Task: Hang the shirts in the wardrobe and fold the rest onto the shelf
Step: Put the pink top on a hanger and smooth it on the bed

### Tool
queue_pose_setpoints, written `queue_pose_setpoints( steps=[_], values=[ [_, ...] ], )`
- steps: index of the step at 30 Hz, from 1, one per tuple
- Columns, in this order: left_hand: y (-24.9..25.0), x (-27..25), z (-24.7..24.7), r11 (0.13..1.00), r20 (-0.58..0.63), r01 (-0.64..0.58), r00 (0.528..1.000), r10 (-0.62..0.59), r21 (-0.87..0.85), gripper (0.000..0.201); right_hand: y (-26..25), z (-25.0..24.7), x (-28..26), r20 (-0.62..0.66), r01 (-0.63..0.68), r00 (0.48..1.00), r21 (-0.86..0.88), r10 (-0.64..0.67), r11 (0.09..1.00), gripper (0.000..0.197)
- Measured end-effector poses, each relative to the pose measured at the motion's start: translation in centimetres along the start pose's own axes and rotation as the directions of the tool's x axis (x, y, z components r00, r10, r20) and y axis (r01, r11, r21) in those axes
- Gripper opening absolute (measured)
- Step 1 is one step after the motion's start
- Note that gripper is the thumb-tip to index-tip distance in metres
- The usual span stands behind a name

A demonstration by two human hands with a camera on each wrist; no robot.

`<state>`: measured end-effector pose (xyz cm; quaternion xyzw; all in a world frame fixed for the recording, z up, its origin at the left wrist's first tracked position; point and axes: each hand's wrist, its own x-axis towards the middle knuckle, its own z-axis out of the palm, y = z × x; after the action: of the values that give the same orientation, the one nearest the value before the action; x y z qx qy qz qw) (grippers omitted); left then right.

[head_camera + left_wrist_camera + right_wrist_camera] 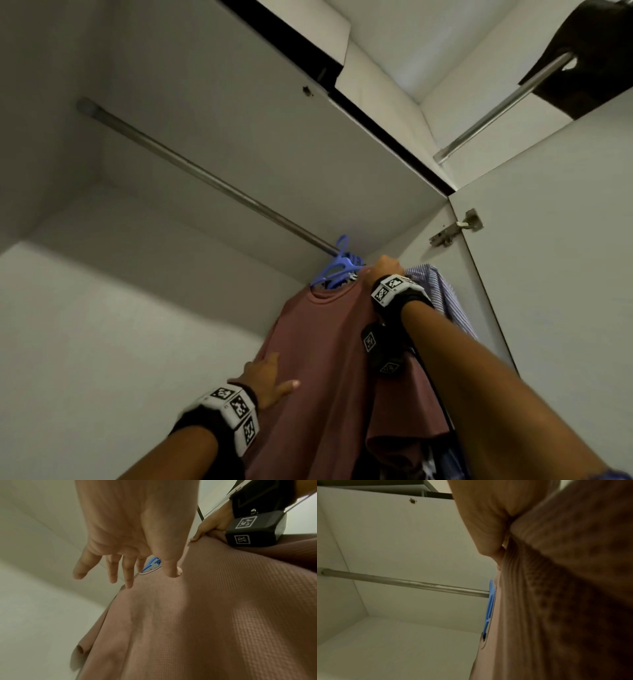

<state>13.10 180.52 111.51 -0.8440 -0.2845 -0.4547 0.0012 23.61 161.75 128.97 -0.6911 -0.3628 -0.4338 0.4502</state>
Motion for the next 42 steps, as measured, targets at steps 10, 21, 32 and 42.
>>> queue_pose_setpoints(
  steps=[10, 21, 32, 42],
  values=[
    [0.1, -1.3, 2.4, 0.998, 0.057, -0.017, 0.998, 0.021, -0.06, 0.079, 0.3, 0.5, -1.0, 0.076, 0.126, 0.99, -0.125, -0.117, 0.984, 0.027],
    [13.9, -11.5, 4.9, 0.903, -0.099, 0.008, 0.994, -0.055, -0.429, 0.039, 9.2, -7.0, -19.1, 0.058, 0.295, 0.953, 0.066, -0.298, 0.953, 0.052],
    [31.6, -45.3, 16.6, 0.728, -0.075, -0.143, 0.989, 0.126, -0.67, 0.049, 29.3, -24.2, -48.1, 0.35, -0.046, 0.936, 0.059, 0.022, 0.997, 0.046],
    [44.6, -72.1, 19.7, 0.349, 0.18, -0.107, 0.697, 0.694, -0.931, 0.04, 36.5, -46.1, -72.4, 0.379, -0.527, 0.695, -0.308, 0.611, 0.792, 0.016]
  ],
)
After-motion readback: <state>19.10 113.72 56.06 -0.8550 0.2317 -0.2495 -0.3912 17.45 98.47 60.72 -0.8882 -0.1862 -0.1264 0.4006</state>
